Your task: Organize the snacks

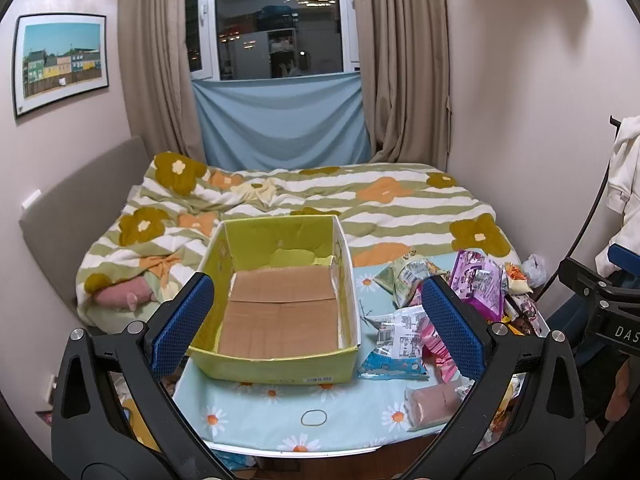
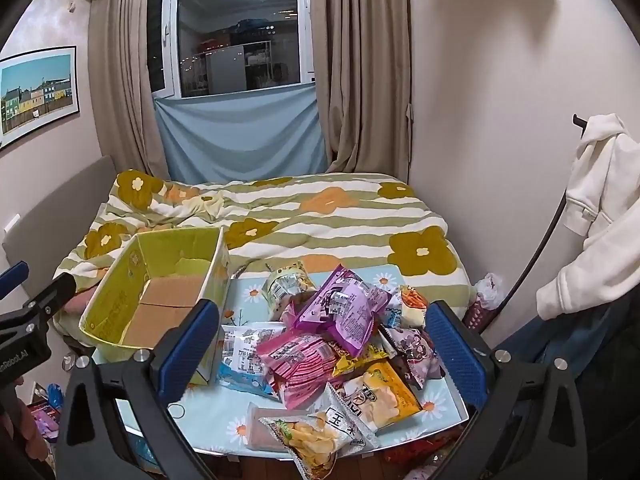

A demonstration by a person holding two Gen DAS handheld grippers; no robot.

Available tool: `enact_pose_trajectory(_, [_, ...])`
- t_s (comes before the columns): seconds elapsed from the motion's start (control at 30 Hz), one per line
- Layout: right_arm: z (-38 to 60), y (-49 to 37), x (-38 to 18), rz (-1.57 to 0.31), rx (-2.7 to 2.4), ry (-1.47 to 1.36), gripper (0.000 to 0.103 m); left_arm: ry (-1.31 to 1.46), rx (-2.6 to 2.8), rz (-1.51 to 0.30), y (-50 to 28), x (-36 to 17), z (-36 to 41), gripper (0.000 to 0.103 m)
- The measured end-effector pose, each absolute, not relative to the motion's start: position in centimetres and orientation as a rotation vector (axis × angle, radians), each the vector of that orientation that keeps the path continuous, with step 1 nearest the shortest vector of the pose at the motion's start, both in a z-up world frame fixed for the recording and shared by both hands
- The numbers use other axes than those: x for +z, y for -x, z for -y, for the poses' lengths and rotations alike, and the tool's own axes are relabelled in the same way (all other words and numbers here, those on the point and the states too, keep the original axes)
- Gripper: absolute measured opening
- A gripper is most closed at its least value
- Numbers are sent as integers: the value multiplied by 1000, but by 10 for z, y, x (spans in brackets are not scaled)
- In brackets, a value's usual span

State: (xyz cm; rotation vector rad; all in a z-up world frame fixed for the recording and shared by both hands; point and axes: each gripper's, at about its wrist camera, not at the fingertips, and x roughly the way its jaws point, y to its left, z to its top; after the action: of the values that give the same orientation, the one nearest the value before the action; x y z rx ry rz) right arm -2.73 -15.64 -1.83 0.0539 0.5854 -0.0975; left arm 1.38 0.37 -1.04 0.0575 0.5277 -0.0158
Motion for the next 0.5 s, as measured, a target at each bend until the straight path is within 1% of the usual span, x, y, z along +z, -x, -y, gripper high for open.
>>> enact_pose_trajectory(0.5, [153,26,-21,-593,-89,-53,103,-58,-15,-527,-13,-13,-3,103])
